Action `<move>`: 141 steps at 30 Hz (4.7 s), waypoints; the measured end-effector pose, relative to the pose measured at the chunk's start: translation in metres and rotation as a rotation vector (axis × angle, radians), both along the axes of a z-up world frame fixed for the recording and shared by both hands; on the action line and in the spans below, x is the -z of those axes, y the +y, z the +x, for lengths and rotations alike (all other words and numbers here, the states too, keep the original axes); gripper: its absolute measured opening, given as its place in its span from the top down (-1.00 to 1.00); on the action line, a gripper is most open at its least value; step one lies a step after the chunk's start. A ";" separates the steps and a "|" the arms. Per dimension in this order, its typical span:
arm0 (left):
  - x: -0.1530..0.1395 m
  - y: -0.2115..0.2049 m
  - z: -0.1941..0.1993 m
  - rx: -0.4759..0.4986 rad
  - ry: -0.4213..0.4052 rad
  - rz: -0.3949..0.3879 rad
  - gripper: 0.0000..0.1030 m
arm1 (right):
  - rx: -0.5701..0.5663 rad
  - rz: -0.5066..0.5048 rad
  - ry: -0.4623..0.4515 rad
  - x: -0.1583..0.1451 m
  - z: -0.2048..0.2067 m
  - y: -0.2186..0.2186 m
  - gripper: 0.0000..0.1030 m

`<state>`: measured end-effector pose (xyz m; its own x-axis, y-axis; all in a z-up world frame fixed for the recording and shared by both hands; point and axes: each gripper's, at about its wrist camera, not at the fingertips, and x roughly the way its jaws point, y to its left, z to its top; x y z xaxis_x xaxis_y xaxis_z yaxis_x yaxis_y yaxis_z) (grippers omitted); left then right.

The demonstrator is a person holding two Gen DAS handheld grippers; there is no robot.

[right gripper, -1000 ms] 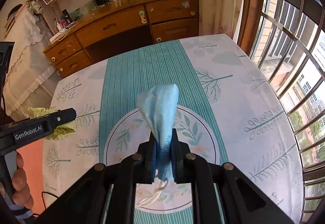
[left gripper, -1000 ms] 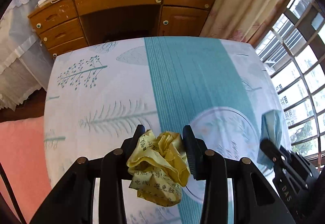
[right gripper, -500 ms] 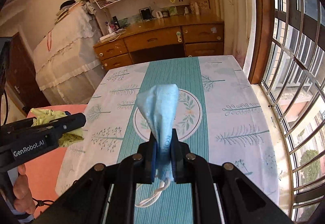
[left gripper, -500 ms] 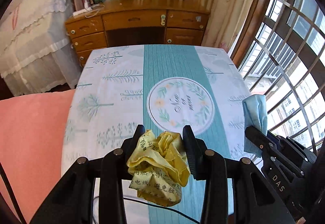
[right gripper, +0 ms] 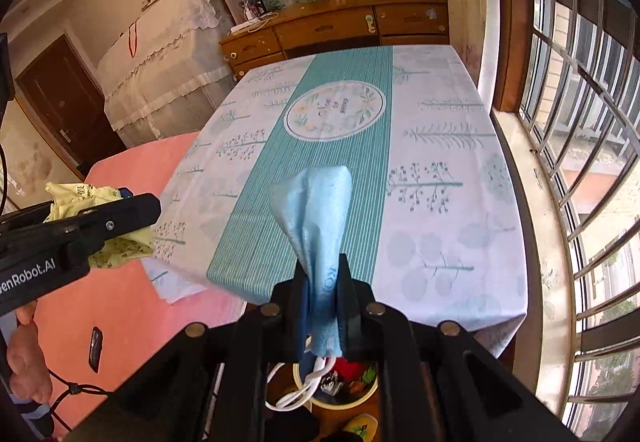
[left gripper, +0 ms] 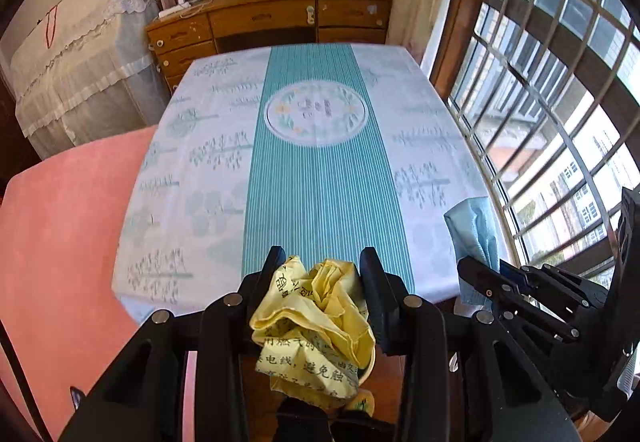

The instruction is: Collect trash

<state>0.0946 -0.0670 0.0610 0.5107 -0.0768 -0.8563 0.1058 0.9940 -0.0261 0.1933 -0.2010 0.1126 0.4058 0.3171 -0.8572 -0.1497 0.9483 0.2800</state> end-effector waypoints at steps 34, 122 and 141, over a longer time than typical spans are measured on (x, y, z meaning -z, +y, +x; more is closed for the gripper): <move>0.372 0.004 -0.062 0.099 0.454 0.023 0.26 | 0.135 -0.021 0.461 0.334 -0.112 0.020 0.74; 0.034 0.056 -0.090 -0.061 0.007 0.003 -0.98 | 0.174 -0.070 0.126 -0.010 -0.071 0.032 -0.15; 0.011 0.055 -0.083 -0.095 -0.023 -0.024 -0.98 | 0.150 -0.113 0.049 -0.039 -0.058 0.039 -0.15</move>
